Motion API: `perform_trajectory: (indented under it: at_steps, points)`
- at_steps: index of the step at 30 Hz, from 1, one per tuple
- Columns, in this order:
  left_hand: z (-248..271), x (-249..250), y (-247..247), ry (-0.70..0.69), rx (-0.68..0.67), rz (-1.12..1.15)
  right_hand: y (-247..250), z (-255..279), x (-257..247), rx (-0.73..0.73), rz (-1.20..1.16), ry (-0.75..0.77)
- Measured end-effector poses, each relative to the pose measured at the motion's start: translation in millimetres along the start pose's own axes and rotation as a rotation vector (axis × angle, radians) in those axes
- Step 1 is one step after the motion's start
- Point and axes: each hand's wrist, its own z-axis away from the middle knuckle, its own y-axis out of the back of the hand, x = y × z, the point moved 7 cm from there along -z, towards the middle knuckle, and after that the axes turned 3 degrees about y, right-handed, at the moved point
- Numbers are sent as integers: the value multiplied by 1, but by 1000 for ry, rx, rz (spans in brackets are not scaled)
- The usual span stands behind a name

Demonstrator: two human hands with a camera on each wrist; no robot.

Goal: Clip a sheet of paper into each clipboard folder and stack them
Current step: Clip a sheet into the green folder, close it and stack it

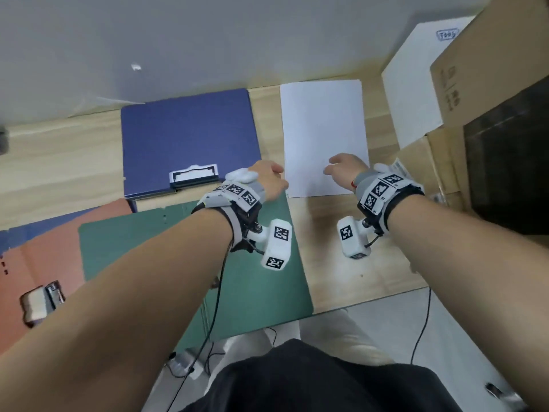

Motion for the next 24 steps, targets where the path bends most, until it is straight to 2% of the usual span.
perform_trajectory:
  at_steps: [4,9,11,16,19,24]
  points:
    - [-23,19,-32,47,-24,-54,-2,-16,15,-62,34,-18]
    - [-34,20,-39,212,-19,243,0,-26,23,-54,71,-16]
    - [-35,22,-38,229,-2,274,1,-30,25,-59,75,-20]
    - [-41,25,-32,141,73,247,3,-34,29,-43,80,-21]
    - [-42,31,-25,141,97,92,3,-34,32,-41,72,-22]
    - [-44,44,-35,65,117,19,4,-36,34,-44,72,-18]
